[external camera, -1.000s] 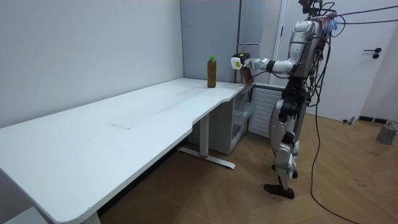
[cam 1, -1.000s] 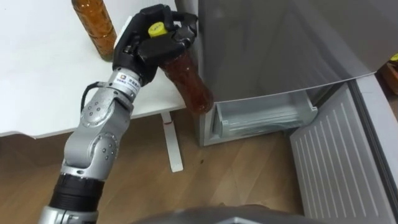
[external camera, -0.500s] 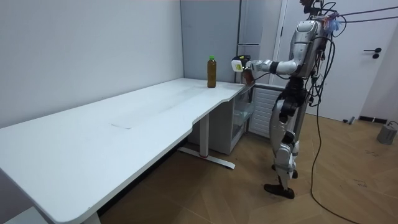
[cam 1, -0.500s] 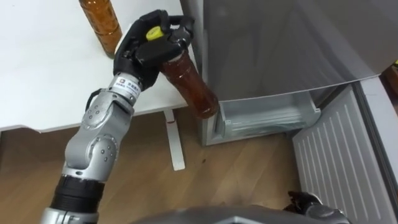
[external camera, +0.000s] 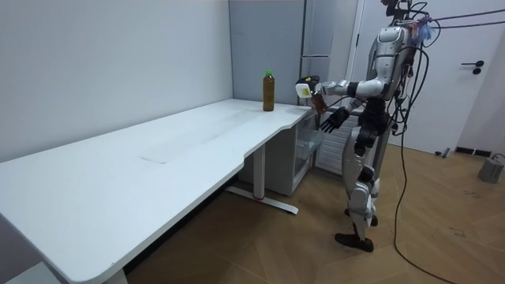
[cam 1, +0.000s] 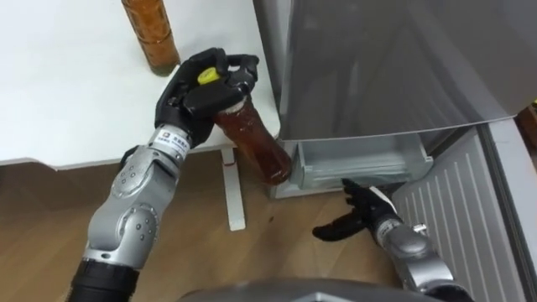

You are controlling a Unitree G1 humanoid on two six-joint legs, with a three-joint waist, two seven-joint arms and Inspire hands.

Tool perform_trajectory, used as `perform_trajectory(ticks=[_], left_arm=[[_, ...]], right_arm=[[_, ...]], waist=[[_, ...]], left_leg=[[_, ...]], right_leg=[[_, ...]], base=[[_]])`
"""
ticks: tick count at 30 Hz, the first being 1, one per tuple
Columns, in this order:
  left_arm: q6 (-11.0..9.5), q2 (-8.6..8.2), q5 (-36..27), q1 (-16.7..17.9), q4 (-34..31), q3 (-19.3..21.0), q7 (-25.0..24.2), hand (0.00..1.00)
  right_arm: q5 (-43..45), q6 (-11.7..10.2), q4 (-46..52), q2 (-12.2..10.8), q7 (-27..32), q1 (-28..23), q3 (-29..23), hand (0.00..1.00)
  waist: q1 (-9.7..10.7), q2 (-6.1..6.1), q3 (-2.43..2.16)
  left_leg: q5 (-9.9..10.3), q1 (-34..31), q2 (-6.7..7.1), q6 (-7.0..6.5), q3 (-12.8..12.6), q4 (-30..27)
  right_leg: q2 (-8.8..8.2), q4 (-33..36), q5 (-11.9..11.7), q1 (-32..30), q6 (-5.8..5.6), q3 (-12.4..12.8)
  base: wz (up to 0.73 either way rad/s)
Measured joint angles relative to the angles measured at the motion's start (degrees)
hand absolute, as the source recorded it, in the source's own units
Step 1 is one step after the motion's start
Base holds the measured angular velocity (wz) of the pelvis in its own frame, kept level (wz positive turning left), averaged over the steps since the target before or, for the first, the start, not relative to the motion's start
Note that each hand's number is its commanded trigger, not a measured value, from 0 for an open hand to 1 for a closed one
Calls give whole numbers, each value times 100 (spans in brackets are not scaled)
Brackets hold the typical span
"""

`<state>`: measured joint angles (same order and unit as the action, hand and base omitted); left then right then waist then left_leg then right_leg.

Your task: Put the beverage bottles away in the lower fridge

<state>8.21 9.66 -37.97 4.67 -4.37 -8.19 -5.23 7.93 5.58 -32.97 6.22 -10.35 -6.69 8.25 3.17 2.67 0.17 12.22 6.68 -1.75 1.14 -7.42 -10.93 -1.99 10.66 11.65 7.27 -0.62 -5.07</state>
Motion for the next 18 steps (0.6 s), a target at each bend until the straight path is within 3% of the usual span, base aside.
perform_trajectory(ticks=[6, 18], left_arm=[[0, 2, 222, 38, -1, 3, -20, 100], [0, 5, 262, 240, 1, 16, -299, 100]], right_arm=[[-135, 14, 912, -7, -573, -111, 4, 0], [-810, 139, 1602, 27, -2228, -119, 221, 0]], waist=[[-47, -110, 64], [-221, -22, 24]], left_leg=[[0, -25, -26, 0, 6, -78], [1, -244, -50, -1, 14, -223]], right_leg=[[17, 47, -24, 0, 14, -13], [21, 92, -23, -163, 24, -18]], base=[[-1], [0]])
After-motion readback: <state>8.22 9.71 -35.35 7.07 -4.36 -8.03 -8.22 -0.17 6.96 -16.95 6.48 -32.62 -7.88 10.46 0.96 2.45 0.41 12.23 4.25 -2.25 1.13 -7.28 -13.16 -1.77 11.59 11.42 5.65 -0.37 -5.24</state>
